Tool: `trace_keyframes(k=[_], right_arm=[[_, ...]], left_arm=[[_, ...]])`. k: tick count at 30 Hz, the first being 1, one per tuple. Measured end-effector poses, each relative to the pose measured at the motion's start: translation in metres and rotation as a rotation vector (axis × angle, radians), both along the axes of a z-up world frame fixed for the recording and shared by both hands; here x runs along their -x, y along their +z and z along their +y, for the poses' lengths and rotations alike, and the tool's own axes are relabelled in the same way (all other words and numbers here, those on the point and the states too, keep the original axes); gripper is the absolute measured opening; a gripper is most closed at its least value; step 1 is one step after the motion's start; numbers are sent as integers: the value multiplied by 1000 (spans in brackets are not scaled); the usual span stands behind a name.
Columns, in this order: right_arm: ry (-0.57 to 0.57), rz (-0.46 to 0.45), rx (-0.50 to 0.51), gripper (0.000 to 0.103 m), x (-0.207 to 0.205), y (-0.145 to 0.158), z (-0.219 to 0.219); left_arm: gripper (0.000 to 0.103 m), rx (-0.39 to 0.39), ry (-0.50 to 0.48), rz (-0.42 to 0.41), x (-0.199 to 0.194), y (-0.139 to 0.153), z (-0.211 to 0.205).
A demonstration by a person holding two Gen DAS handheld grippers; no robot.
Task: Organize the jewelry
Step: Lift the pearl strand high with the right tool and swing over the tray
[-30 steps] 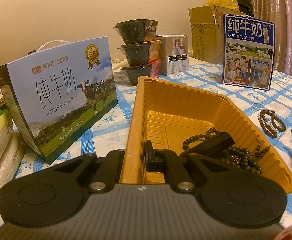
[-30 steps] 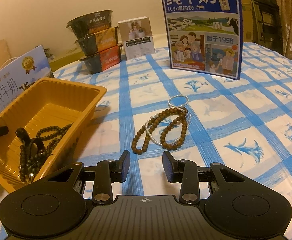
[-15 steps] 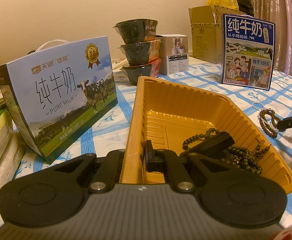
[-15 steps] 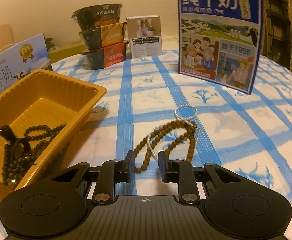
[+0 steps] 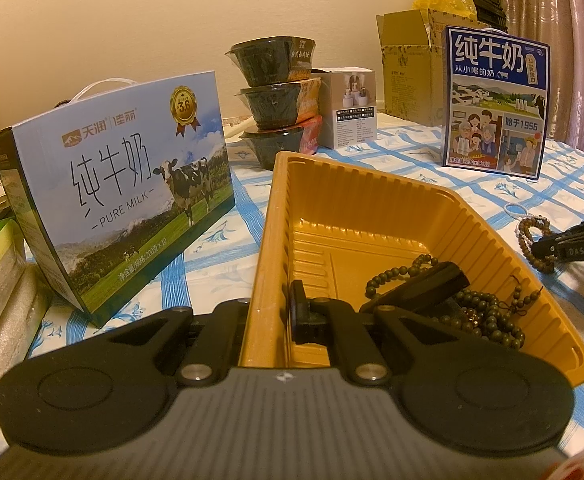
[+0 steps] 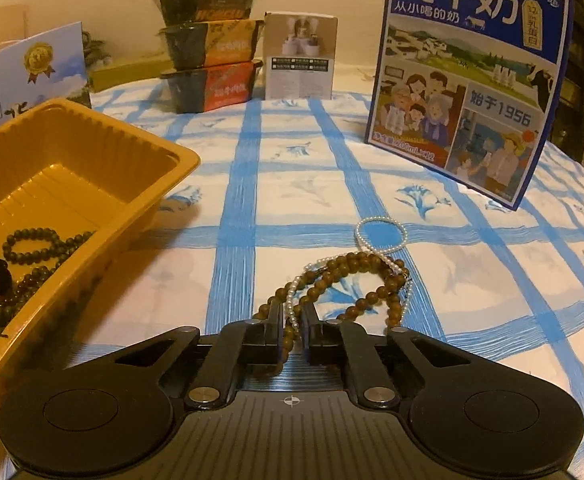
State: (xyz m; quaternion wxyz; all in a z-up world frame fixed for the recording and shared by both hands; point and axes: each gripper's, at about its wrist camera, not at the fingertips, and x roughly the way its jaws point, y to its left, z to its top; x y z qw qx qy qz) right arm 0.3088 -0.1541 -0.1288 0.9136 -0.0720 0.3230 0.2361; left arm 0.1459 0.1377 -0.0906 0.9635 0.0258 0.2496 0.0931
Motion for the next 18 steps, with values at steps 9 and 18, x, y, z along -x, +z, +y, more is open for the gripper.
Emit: trace_keyframes(k=[9, 18], right_arm=[[-91, -1, -231, 2, 38, 39, -49], [-183, -43, -454, 2, 63, 104, -112]], left_arm=[[6, -2, -1, 2, 1, -1, -1], [6, -2, 0, 0, 1, -1, -1]])
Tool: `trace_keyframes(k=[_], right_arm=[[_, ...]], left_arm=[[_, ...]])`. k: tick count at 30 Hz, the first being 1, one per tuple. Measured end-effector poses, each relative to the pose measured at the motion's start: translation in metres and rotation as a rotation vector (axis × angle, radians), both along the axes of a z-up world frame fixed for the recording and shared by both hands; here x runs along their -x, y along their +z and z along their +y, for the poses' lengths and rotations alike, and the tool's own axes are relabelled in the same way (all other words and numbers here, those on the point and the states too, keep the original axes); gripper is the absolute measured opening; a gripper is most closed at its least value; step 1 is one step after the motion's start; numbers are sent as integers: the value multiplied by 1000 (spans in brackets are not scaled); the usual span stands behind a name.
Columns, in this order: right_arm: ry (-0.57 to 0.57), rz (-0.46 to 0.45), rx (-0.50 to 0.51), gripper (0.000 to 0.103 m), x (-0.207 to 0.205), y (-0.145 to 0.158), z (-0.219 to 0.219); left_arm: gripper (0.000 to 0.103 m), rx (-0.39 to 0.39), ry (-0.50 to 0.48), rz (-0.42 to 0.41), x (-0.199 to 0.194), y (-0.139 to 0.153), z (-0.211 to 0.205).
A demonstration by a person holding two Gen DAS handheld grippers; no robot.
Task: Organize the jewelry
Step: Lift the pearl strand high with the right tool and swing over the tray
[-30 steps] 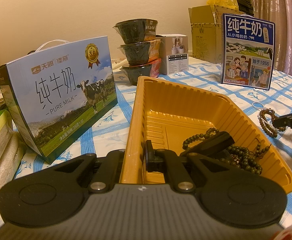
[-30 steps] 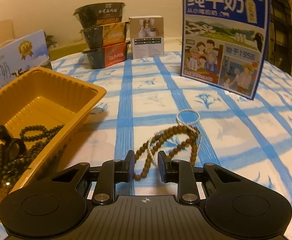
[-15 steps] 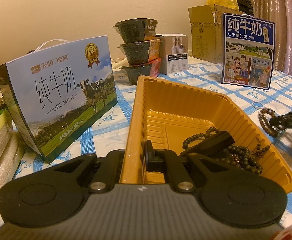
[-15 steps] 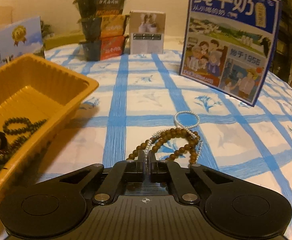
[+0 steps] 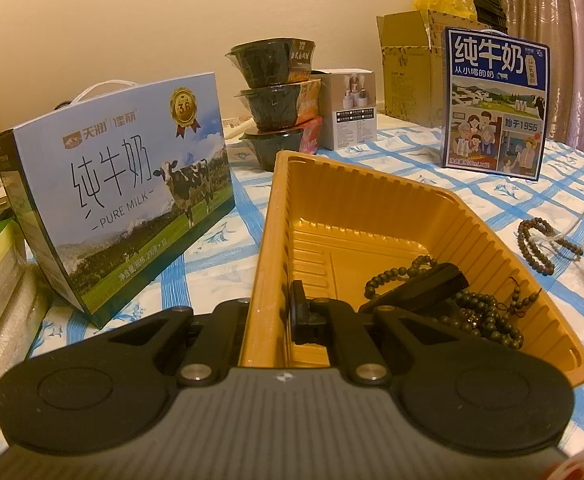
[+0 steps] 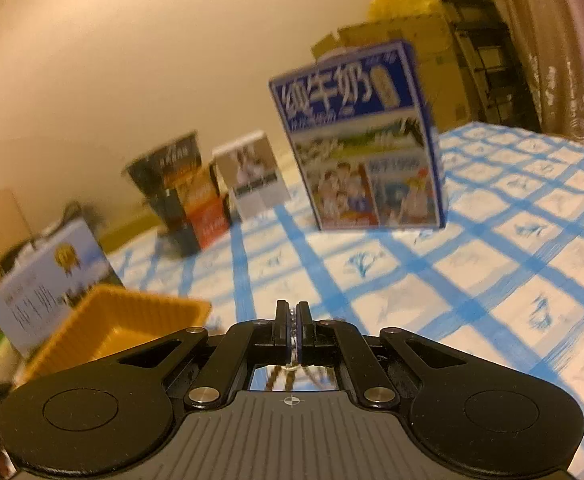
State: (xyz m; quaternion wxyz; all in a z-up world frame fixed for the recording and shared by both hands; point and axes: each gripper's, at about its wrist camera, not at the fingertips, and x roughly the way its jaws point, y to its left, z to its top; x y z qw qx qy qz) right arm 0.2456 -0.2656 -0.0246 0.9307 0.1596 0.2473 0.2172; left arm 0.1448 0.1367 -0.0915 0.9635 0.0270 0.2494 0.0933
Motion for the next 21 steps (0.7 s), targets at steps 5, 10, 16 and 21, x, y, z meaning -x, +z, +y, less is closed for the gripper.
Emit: trace_keyframes(k=[5, 10, 16, 21], right_arm=[[-15, -42, -20, 2, 12, 25, -16], [-21, -83, -28, 2, 26, 42, -19], [-17, -139, -49, 2, 39, 62, -21], [-10, -169, -56, 2, 44, 75, -22]], left_arm=[[6, 2, 1, 0, 0, 2, 0], [6, 3, 2, -1, 0, 2, -1], [6, 4, 2, 0, 0, 2, 0], [6, 4, 2, -1, 0, 2, 0]])
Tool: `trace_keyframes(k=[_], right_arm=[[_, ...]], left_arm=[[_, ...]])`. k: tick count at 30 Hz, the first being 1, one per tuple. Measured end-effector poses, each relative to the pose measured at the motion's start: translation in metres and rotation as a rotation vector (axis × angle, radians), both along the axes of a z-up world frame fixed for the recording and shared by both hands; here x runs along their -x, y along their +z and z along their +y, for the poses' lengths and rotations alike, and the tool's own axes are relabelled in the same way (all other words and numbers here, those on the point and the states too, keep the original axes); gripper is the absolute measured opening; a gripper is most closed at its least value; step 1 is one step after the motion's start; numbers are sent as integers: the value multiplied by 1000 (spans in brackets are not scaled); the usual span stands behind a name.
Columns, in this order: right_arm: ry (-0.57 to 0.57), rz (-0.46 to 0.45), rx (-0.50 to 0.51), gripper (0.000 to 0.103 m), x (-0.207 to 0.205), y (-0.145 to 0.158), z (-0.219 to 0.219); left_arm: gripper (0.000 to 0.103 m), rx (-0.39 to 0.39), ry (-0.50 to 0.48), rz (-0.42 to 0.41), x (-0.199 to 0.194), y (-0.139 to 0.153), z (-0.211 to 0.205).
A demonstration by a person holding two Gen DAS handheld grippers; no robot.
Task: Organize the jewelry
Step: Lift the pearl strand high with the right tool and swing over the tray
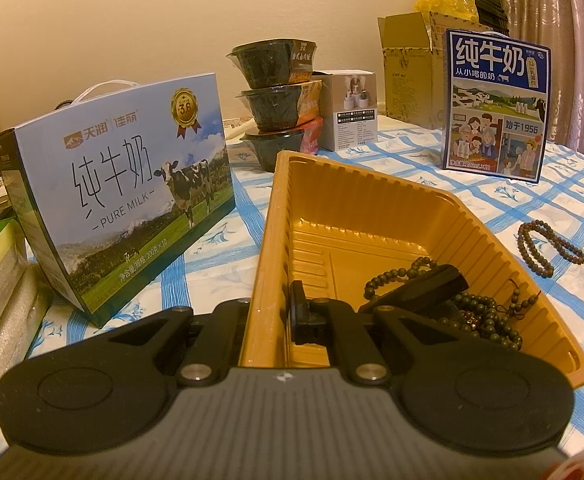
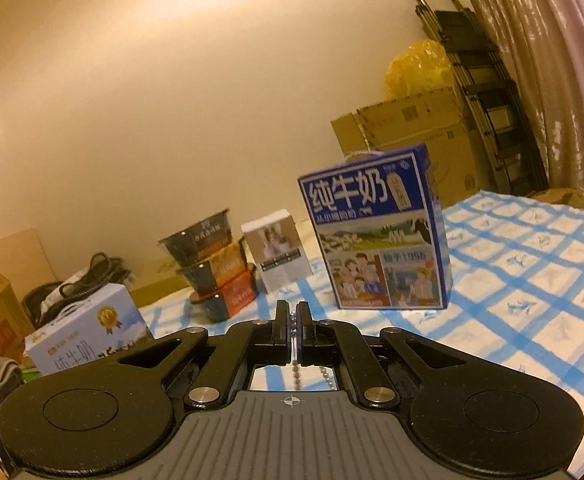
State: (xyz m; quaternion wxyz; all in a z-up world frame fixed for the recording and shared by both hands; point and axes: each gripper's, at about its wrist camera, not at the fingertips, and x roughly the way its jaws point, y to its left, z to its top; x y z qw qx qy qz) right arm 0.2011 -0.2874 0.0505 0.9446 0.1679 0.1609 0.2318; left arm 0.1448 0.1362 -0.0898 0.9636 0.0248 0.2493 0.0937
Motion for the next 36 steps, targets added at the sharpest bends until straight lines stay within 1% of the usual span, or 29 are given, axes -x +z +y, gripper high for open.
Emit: trace_keyframes(k=[5, 10, 23, 30, 33, 36], right_arm=[[16, 8, -2, 2, 3, 3, 2], [38, 42, -11, 2, 3, 2, 7], [80, 48, 20, 2, 4, 10, 22], [159, 51, 5, 2, 8, 16, 42], [207, 38, 1, 2, 3, 22, 58], [258, 10, 25, 2, -4, 31, 81]], left_arm=[[6, 0, 0, 0, 0, 0, 0], [6, -1, 0, 1, 0, 0, 0], [6, 0, 1, 1, 0, 2, 0], [6, 3, 3, -2, -1, 4, -1], [6, 2, 3, -1, -1, 4, -1], [6, 2, 3, -1, -1, 4, -1]])
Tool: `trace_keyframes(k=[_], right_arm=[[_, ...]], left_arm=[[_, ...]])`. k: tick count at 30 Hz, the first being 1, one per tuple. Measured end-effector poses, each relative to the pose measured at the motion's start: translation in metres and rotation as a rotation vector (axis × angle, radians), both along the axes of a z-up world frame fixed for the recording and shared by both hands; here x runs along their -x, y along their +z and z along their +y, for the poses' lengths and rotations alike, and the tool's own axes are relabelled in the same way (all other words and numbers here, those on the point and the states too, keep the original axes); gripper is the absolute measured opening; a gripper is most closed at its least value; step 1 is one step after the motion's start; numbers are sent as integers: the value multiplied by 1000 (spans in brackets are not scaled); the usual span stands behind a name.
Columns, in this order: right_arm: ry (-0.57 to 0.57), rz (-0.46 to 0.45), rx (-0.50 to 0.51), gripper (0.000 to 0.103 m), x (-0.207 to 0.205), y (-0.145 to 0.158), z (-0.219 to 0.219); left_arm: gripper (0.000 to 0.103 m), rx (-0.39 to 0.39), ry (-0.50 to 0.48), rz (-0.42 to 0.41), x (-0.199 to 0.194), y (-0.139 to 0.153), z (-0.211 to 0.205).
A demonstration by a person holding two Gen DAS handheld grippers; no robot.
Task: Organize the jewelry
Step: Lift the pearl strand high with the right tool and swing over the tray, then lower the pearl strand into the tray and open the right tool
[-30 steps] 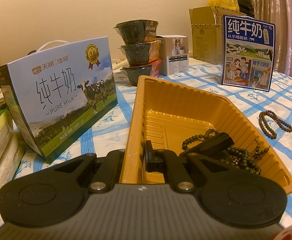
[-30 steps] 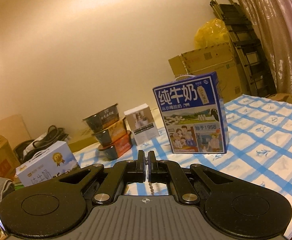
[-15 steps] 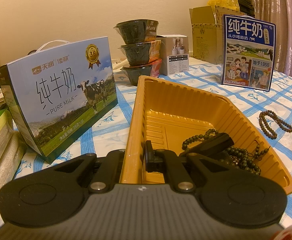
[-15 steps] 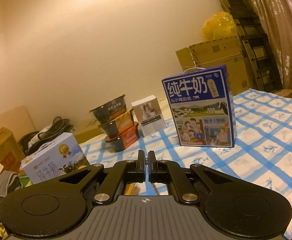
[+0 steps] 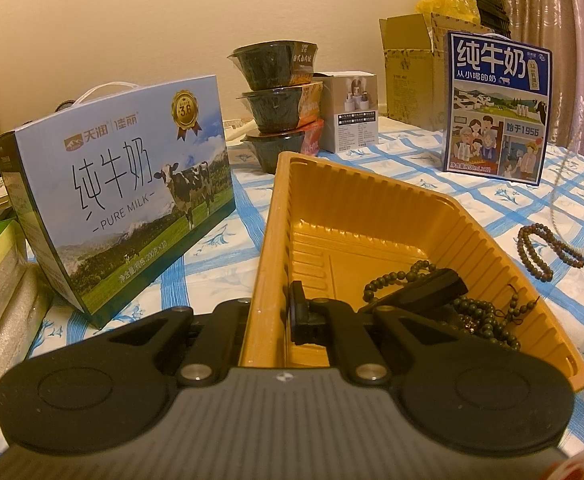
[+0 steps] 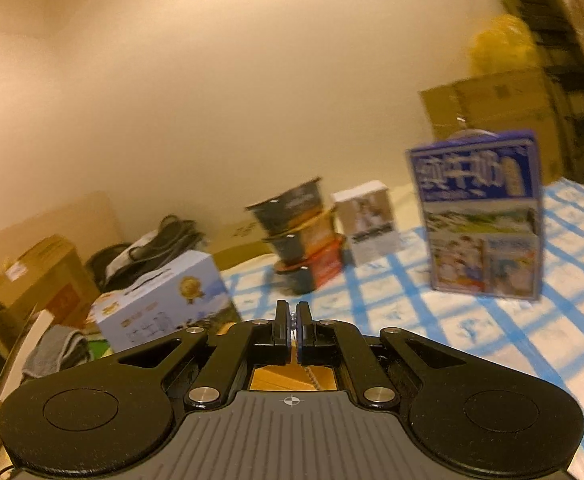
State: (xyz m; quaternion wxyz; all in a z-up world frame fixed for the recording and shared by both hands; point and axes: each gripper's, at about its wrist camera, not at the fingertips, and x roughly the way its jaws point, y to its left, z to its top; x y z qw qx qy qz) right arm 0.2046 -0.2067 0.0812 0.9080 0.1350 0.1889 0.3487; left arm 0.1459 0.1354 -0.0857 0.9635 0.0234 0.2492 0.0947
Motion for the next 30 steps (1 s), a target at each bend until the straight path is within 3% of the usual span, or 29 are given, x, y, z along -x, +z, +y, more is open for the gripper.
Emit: trace_keyframes(k=[6, 12, 16, 25, 30], right_arm=[[118, -21, -6, 2, -9, 10, 46], [265, 13, -118, 2, -15, 14, 88], [306, 46, -190, 2, -24, 5, 112], [251, 214, -10, 2, -48, -64, 143], [273, 214, 57, 2, -47, -77, 142]], left_arm=[[6, 5, 3, 1, -1, 1, 0], [6, 9, 4, 0, 0, 1, 1], [6, 12, 4, 0, 0, 0, 1], [5, 19, 4, -6, 1, 0, 0], [6, 20, 6, -5, 1, -1, 1]])
